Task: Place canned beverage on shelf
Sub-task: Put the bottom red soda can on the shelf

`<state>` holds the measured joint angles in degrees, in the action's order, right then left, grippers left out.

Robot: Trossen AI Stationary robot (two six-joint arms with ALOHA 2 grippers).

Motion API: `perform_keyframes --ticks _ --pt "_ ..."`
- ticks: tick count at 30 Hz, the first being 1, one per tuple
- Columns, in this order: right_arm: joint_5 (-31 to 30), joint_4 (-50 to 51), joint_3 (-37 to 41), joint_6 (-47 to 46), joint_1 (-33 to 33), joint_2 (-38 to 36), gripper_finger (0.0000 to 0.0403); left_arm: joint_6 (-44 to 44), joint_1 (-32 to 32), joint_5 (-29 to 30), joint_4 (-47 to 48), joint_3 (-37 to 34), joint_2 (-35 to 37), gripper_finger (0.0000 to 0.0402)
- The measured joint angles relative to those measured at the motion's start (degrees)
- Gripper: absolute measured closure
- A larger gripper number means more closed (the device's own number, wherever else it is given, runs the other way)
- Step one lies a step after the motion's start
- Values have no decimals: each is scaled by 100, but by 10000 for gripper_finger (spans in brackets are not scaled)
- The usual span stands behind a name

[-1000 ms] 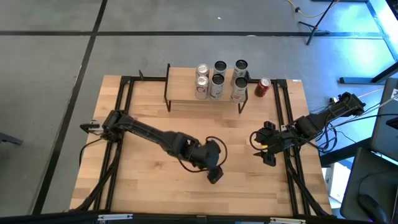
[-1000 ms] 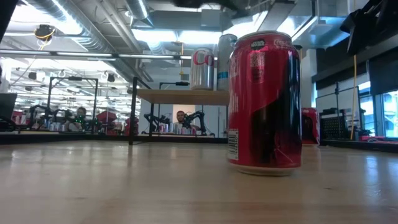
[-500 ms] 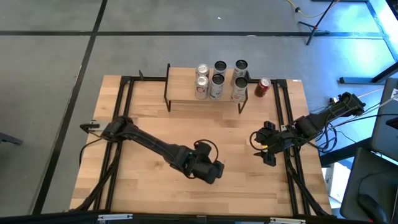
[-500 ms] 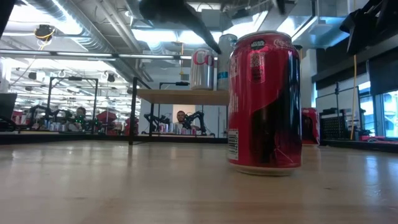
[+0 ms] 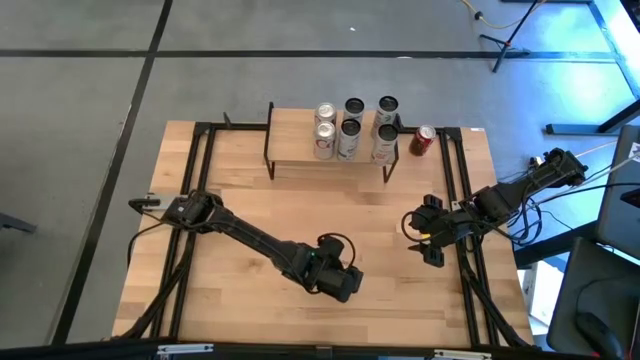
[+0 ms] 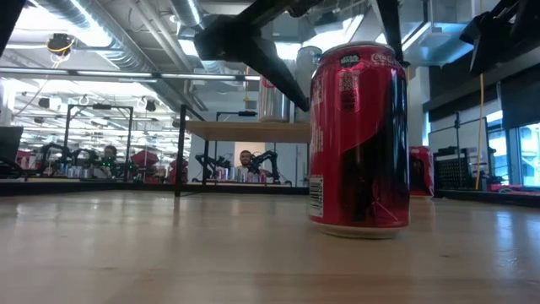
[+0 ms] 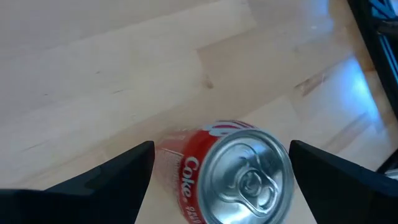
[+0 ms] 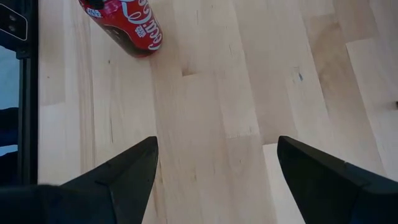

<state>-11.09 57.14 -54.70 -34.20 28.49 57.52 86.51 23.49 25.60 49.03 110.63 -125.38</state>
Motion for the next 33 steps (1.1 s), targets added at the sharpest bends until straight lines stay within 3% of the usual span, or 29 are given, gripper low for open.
perform_keyframes --ticks 11,18,24,29,33 --pt "-139 0 0 19 0 0 88 -435 30 -8 -140 2 -261 48" --pt "-138 2 0 20 0 0 88 -1913 -58 -206 -138 2 -266 122" --pt "-138 0 0 20 -2 0 88 -5011 -246 -1468 -649 10 -249 129" --pt "-136 0 0 20 -2 0 88 -6530 -547 -3029 -1015 -3 -254 129" --pt "-136 -6 0 19 0 0 88 -7627 -789 -3710 -962 -7 -256 129"
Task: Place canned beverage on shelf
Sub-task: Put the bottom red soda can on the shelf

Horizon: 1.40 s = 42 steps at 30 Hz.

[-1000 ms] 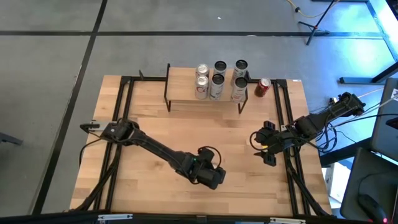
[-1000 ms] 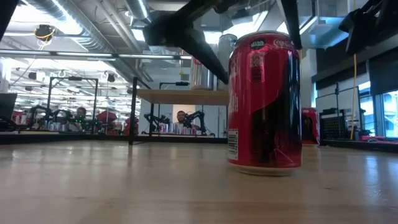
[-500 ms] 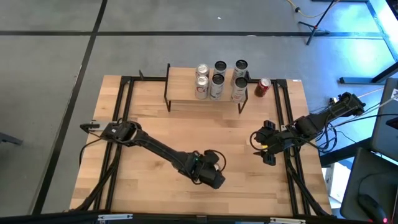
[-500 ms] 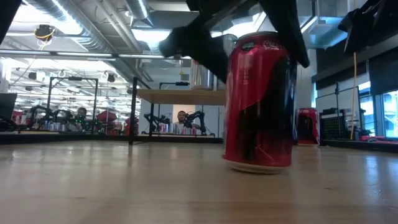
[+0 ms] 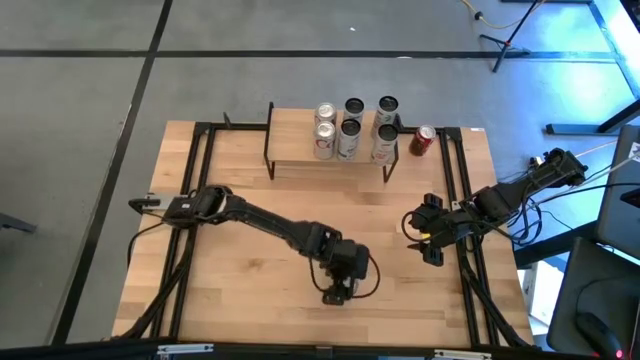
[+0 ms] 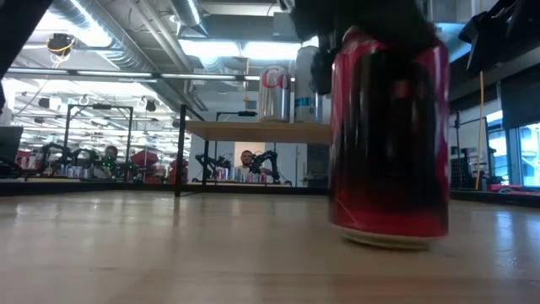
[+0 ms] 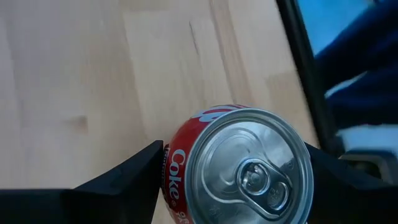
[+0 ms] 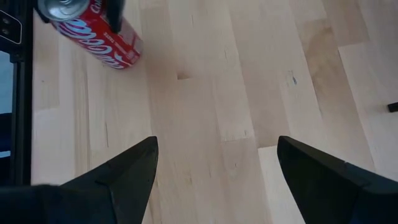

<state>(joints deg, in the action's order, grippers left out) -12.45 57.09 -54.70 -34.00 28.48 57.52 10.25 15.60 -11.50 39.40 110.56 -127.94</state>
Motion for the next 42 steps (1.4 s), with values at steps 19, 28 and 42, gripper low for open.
perform_keyframes --ticks 19,28,42 --pt "109 -40 0 -401 1 0 88 -2893 -373 -1011 579 9 -28 104" --pt "114 -47 0 -305 -1 0 88 -2667 -314 -642 574 15 -17 51" --pt "211 -45 0 -172 0 0 88 251 -290 608 1704 1901 17 50"
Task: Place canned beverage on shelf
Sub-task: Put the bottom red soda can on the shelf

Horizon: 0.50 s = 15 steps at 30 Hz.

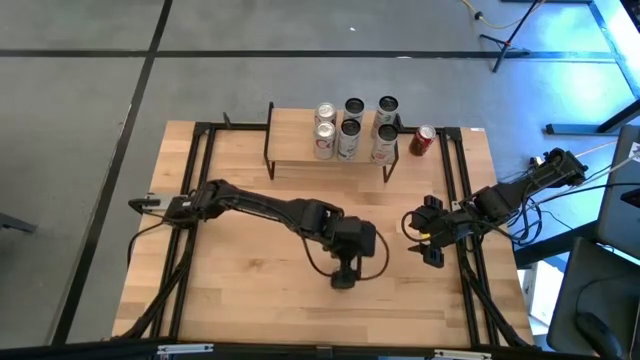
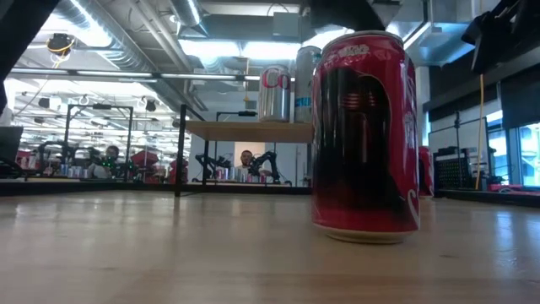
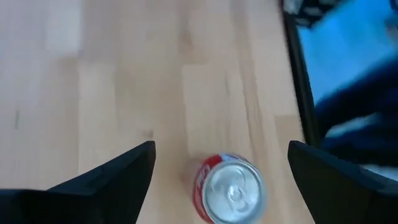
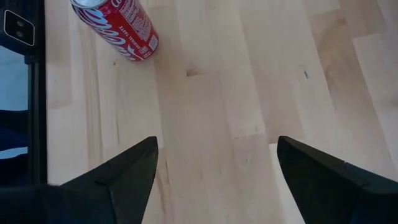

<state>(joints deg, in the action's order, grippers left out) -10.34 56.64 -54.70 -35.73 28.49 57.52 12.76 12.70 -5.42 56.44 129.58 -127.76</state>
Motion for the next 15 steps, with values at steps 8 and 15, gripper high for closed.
perform_keyframes --ticks 8,15 --pt "38 9 0 0 0 0 88 3599 488 1274 1265 536 0 51" --pt "-60 48 0 144 -2 0 88 4926 902 2091 1243 281 -11 51"
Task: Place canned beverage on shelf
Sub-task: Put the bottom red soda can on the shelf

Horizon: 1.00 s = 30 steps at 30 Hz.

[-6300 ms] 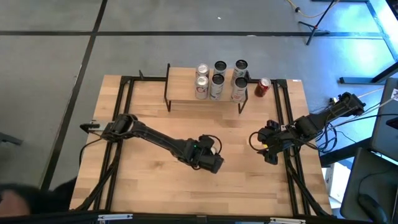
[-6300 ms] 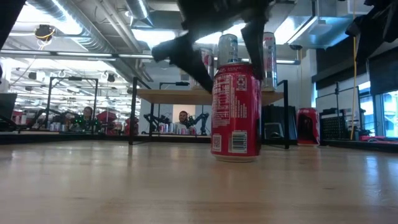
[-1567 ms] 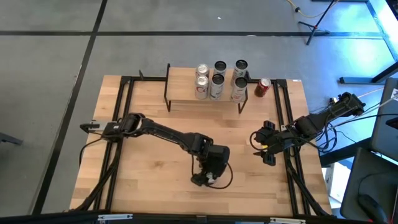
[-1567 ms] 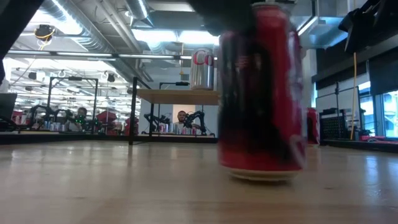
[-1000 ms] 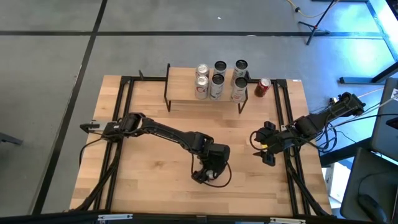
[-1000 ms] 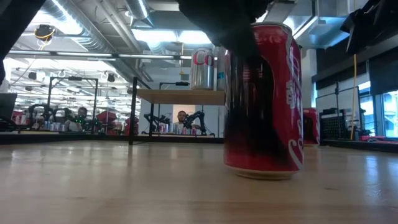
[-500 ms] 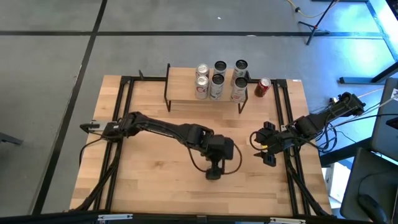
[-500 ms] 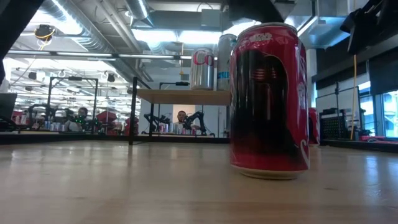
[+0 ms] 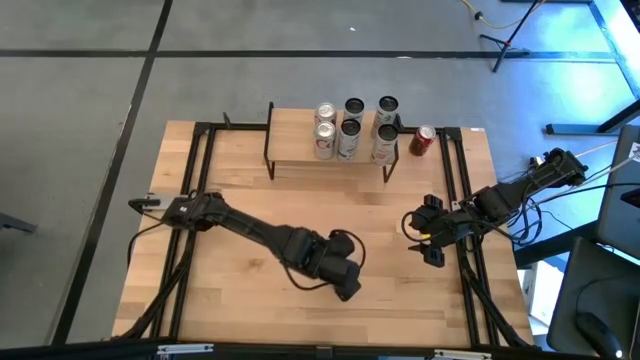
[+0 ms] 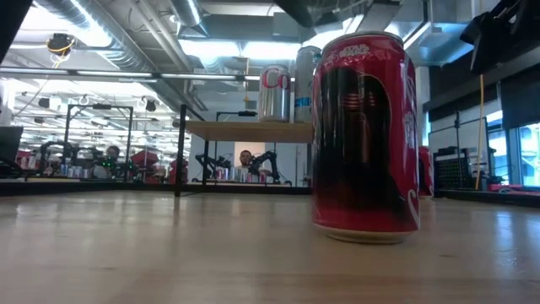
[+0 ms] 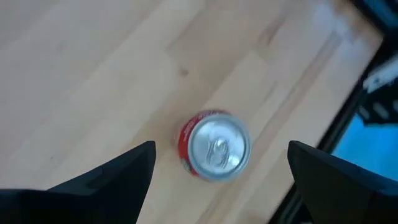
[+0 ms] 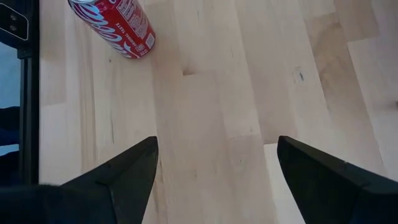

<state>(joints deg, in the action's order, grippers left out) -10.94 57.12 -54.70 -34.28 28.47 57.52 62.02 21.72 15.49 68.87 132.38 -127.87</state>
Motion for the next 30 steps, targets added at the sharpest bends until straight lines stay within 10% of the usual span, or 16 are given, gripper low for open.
perform_keyframes --ticks 30 --pt "-161 -2 2 55 1 0 88 314 407 890 -2502 -2212 0 52"
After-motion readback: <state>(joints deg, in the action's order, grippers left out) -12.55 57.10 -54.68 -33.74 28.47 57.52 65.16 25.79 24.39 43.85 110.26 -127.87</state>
